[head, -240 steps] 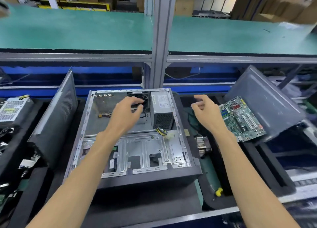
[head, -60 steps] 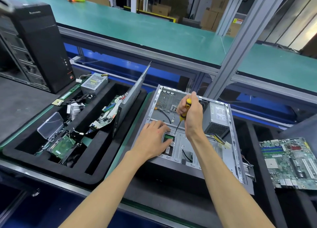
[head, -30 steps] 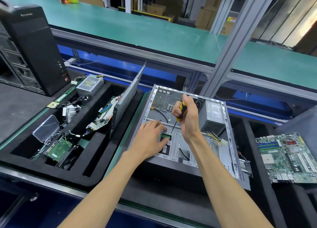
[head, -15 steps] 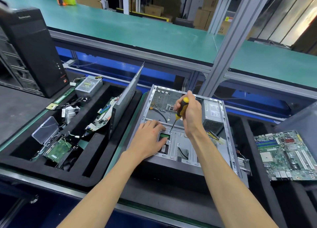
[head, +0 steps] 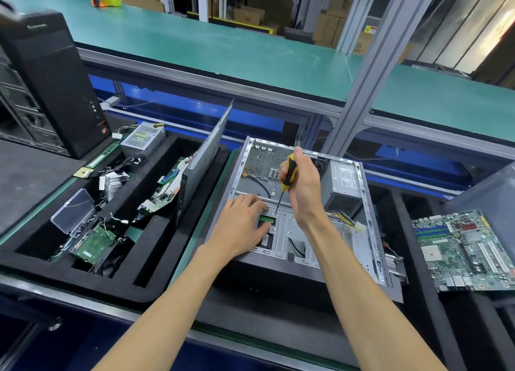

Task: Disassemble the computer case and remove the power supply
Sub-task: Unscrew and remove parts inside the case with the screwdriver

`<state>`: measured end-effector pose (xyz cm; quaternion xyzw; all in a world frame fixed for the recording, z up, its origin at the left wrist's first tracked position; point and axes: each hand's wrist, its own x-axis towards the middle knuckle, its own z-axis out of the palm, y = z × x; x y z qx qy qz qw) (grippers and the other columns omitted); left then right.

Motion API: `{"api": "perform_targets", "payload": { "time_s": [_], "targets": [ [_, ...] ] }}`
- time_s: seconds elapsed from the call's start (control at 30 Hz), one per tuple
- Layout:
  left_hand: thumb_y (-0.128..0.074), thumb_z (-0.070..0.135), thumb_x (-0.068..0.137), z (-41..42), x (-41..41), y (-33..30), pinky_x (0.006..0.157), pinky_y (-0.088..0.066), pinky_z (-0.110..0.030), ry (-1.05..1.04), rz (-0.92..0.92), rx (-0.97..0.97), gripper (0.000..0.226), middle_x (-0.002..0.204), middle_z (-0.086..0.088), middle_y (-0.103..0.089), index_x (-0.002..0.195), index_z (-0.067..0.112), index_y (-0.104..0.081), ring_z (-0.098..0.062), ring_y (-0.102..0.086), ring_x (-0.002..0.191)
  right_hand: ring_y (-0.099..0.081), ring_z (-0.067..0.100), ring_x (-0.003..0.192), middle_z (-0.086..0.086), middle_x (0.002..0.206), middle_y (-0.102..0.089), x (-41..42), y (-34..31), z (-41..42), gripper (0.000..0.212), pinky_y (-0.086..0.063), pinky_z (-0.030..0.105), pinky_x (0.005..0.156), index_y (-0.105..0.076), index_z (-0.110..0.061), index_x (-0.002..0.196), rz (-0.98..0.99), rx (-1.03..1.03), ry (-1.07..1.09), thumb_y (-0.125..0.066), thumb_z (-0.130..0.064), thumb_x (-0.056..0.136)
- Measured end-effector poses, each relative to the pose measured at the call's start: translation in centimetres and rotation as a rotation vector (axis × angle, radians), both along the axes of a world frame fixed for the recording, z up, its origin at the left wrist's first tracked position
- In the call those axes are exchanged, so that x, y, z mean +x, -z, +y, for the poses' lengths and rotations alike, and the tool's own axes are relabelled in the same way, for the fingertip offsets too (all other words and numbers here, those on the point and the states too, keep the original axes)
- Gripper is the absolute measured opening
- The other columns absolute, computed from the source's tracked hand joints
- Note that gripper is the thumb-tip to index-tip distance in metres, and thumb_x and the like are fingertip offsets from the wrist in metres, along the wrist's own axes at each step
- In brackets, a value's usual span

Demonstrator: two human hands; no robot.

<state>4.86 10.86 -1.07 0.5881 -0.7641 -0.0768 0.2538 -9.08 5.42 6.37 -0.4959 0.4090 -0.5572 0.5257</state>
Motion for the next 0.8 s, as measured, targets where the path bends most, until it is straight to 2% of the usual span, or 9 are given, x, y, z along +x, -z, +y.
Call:
{"api": "perform_targets", "payload": {
  "time_s": [0.07, 0.13, 0.27, 0.4, 0.47, 0.57, 0.67, 0.8],
  "targets": [
    [-0.058, 0.045, 0.093, 0.04, 0.02, -0.02, 0.107, -0.031, -0.032, 0.001, 0.003, -0.001, 0.037, 0.126, 0.008, -0.055, 0.124, 0.025, -0.061, -0.013, -0.046, 0.123, -0.047, 0.016, 0.067, -0.003, 0.069, -0.056, 0.29, -0.22, -0.11, 0.037, -0.039, 0.04, 0.076, -0.057, -0.022, 0.079, 0.025, 0.0, -0.015, -0.05, -0.052, 0.098],
    [-0.058, 0.045, 0.093, 0.05, 0.04, -0.06, 0.107, -0.032, -0.032, 0.002, 0.004, 0.0, 0.037, 0.127, 0.007, -0.056, 0.125, 0.025, -0.061, -0.014, -0.046, 0.122, -0.047, 0.014, 0.063, -0.003, 0.065, -0.055, 0.62, -0.5, -0.22, 0.044, -0.038, 0.036, 0.071, -0.063, -0.027, 0.071, 0.046, 0.003, -0.035, -0.043, -0.052, 0.1],
    [-0.058, 0.045, 0.093, 0.02, 0.06, -0.04, 0.107, -0.033, -0.032, 0.001, 0.006, 0.003, 0.038, 0.127, 0.007, -0.055, 0.125, 0.025, -0.061, -0.014, -0.047, 0.122, -0.037, 0.011, 0.056, -0.006, 0.059, -0.045, 0.87, -0.29, -0.12, 0.051, -0.032, 0.026, 0.062, -0.062, -0.027, 0.066, -0.013, -0.004, -0.074, -0.038, -0.052, 0.102],
    [-0.059, 0.045, 0.093, -0.05, 0.06, 0.02, 0.106, -0.033, -0.033, 0.001, 0.012, 0.001, 0.037, 0.126, 0.007, -0.056, 0.124, 0.024, -0.062, -0.014, -0.047, 0.121, -0.035, 0.014, 0.059, -0.006, 0.063, -0.041, 0.76, -0.06, 0.22, 0.034, -0.035, 0.026, 0.063, -0.046, -0.02, 0.085, 0.023, -0.049, -0.103, -0.052, -0.051, 0.097],
    [-0.059, 0.045, 0.093, -0.06, 0.05, 0.04, 0.106, -0.033, -0.033, 0.001, 0.011, 0.001, 0.037, 0.126, 0.007, -0.056, 0.124, 0.024, -0.062, -0.014, -0.047, 0.121, -0.037, 0.014, 0.061, -0.005, 0.063, -0.042, 0.75, -0.2, 0.29, 0.031, -0.036, 0.027, 0.065, -0.043, -0.019, 0.087, 0.066, -0.064, -0.096, -0.057, -0.045, 0.096],
    [-0.058, 0.045, 0.093, -0.03, 0.03, 0.05, 0.107, -0.032, -0.032, 0.0, 0.009, 0.001, 0.038, 0.126, 0.007, -0.055, 0.125, 0.025, -0.062, -0.014, -0.046, 0.122, -0.043, 0.015, 0.066, -0.001, 0.069, -0.053, 0.76, -0.45, 0.29, 0.029, -0.039, 0.031, 0.068, -0.048, -0.021, 0.082, 0.078, -0.065, -0.089, -0.056, -0.043, 0.097],
    [-0.058, 0.045, 0.094, -0.01, 0.04, 0.05, 0.108, -0.031, -0.032, -0.001, 0.007, 0.005, 0.038, 0.127, 0.007, -0.055, 0.126, 0.025, -0.061, -0.014, -0.045, 0.123, -0.05, 0.016, 0.072, -0.001, 0.076, -0.061, 0.86, -0.6, 0.1, 0.034, -0.039, 0.036, 0.072, -0.06, -0.025, 0.074, 0.099, -0.045, -0.082, -0.05, -0.046, 0.099],
    [-0.057, 0.045, 0.094, -0.02, 0.05, 0.07, 0.109, -0.031, -0.032, -0.002, 0.006, 0.003, 0.038, 0.129, 0.007, -0.055, 0.127, 0.025, -0.061, -0.013, -0.045, 0.124, -0.047, 0.012, 0.063, -0.005, 0.066, -0.055, 1.13, -0.78, -0.21, 0.046, -0.038, 0.029, 0.066, -0.063, -0.029, 0.063, 0.06, -0.028, -0.062, -0.043, -0.044, 0.102]
  ]
}}
